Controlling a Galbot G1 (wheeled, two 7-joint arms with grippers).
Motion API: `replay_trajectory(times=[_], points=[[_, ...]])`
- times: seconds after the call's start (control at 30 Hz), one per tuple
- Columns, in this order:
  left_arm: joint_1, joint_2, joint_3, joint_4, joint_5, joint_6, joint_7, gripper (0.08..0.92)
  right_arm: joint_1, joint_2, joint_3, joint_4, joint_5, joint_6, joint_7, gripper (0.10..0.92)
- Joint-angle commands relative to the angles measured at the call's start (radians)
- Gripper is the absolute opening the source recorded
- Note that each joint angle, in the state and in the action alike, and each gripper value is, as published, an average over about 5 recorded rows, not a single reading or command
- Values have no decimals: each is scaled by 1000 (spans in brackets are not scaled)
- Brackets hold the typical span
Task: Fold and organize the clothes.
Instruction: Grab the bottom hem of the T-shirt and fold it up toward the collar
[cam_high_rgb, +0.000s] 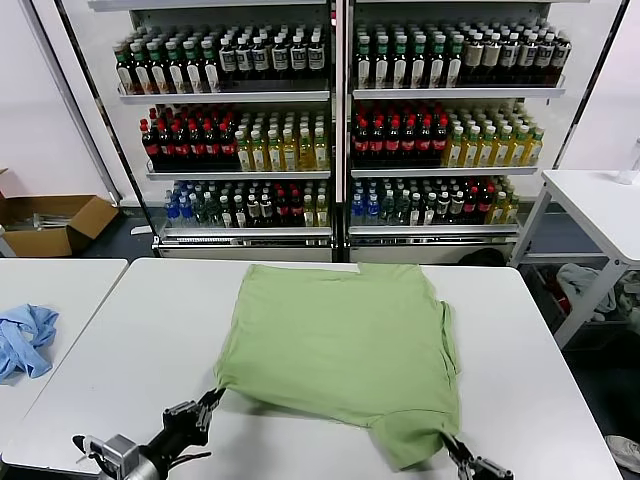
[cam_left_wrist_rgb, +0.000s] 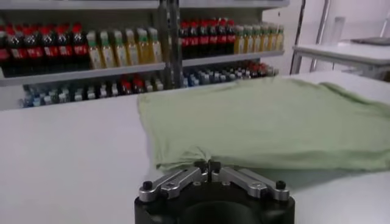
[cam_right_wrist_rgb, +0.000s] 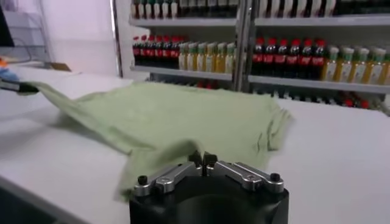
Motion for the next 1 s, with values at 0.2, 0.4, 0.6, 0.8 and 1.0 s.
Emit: replay_trajectory(times=[0.2, 0.4, 0.6, 0.8, 1.0], points=[[-397, 10, 110, 226, -155, 41, 42, 85, 501, -50, -79, -190, 103, -169, 85, 115], [-553, -23, 194, 365, -157, 47, 47, 85, 692, -46, -173, -359, 86, -196, 124, 115], [-628, -44, 243, 482, -114, 46, 48, 85, 822, -9, -274, -497, 11, -207, 133, 121], [-591, -28, 206, 464, -97, 40, 49, 161, 791, -10, -277, -463, -9, -221, 125, 249], [-489, 0, 153, 384, -93, 38, 36, 334, 669, -33, -223, -350, -25, -241, 153, 423]])
